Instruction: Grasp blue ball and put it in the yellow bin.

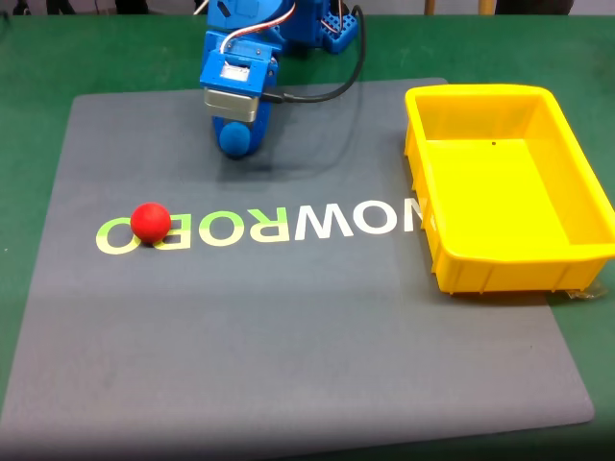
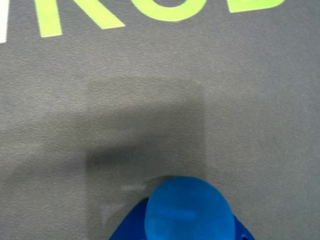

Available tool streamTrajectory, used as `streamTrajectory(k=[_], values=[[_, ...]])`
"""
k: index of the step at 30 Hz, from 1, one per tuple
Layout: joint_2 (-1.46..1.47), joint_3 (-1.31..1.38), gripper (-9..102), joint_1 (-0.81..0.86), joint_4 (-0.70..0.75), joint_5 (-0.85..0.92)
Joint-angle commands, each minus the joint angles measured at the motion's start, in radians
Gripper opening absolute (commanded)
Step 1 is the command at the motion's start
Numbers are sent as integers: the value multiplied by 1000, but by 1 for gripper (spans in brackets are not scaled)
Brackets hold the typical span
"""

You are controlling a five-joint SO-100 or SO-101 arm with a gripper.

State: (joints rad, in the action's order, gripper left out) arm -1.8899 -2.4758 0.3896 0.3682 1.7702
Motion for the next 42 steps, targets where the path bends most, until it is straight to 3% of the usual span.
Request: streamTrajectory(k=[1, 8, 21, 32, 42], values=[[-34, 51, 0, -14, -21, -12], [-175, 141, 0, -92, -26, -78], [-109, 522, 0, -465, -14, -103], [-55, 566, 0, -772, -11, -118], [15, 581, 0, -881, -8, -140]])
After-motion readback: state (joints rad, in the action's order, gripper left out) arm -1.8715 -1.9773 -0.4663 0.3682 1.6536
